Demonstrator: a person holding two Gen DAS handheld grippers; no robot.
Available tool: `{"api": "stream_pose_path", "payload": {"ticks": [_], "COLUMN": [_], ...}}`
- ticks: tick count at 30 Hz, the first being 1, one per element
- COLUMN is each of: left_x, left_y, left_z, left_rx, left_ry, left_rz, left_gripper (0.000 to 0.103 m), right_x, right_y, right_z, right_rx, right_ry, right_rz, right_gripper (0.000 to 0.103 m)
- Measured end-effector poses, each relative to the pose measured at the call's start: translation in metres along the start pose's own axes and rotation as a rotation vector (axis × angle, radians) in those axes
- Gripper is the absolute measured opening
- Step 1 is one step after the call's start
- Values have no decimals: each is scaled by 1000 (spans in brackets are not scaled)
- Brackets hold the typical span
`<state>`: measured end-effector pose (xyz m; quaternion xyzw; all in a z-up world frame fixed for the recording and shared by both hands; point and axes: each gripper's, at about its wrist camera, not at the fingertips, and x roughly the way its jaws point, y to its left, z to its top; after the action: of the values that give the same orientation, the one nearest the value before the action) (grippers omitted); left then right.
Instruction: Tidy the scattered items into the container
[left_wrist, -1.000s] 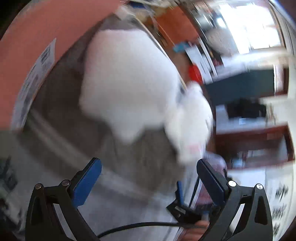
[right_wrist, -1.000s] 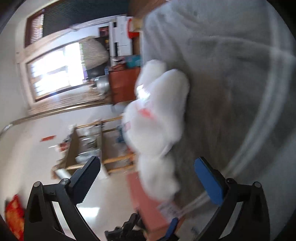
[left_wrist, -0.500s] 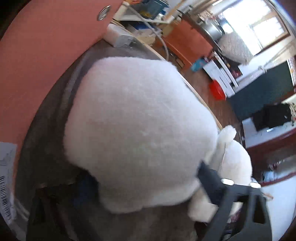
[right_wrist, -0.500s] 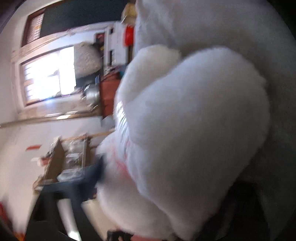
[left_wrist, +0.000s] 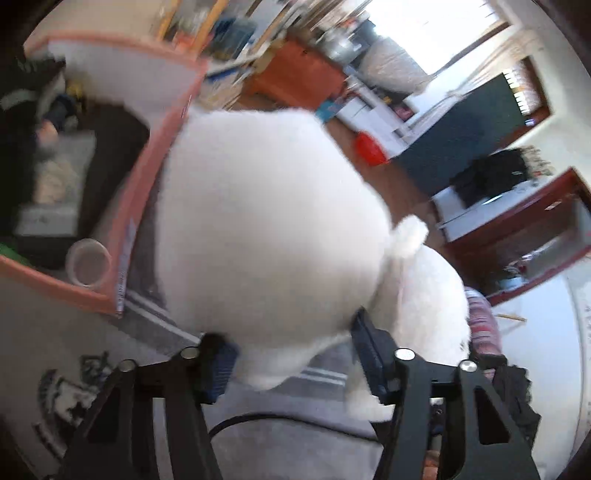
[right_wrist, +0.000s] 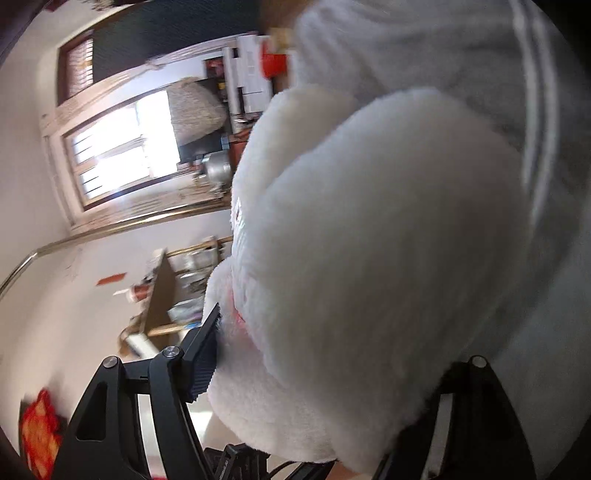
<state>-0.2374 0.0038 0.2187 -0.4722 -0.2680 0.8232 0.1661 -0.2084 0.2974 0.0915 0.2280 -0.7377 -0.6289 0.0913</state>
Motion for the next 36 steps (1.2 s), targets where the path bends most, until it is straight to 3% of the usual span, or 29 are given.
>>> {"api": "stream_pose_path", "payload": {"ticks": [1, 2, 3, 6, 9, 11, 13, 15, 17, 20, 24, 26, 29, 34, 36], "left_x": [-29, -51, -82, -156, -218, -246, -254, -258, -259, -241, -207, -191, -173, -157, -156], "left_y": [-6, -11, -20, -19, 31, 71, 106, 149, 182, 219, 235, 230, 230, 231, 232], "left_z": [6, 12, 21, 49, 87, 113, 137, 144, 147, 143, 132, 123, 115, 92, 79], "left_rx": [13, 34, 73, 102, 22, 9, -7, -46, -87, -130, -151, -154, -124, -34, 5], "left_ry": [-16, -32, -66, -189, -223, -234, -229, -208, -189, -142, -62, -20, 13, 2, -58], "left_rz": [-64, -102, -127, -100, -122, -39, 71, 116, 156, 182, 175, 158, 145, 195, 251], "left_gripper": [21, 16, 15, 12, 21, 41, 82, 84, 84, 85, 85, 85, 86, 86, 86], "right_x": [-3, -4, -1, 24, 57, 82, 111, 138, 160, 181, 167, 152, 151, 140, 137], "right_y": [14, 31, 53, 116, 173, 200, 213, 213, 205, 195, 195, 182, 142, 49, 14], "right_z": [-11, -23, -38, -92, -148, -181, -212, -230, -236, -248, -238, -225, -179, -124, -116], "right_rx": [-14, -33, -66, -174, -289, -385, -454, -497, -506, -598, -700, -678, -531, -119, 70], "right_ry": [9, 25, 51, 143, 218, 255, 277, 283, 286, 383, 368, 327, 291, 157, 128], "right_rz": [22, 41, 53, 92, 123, 70, -26, -149, -259, -291, -290, -320, -364, -402, -333], "right_gripper": [71, 71, 71, 72, 75, 79, 89, 100, 102, 102, 102, 102, 102, 102, 102]}}
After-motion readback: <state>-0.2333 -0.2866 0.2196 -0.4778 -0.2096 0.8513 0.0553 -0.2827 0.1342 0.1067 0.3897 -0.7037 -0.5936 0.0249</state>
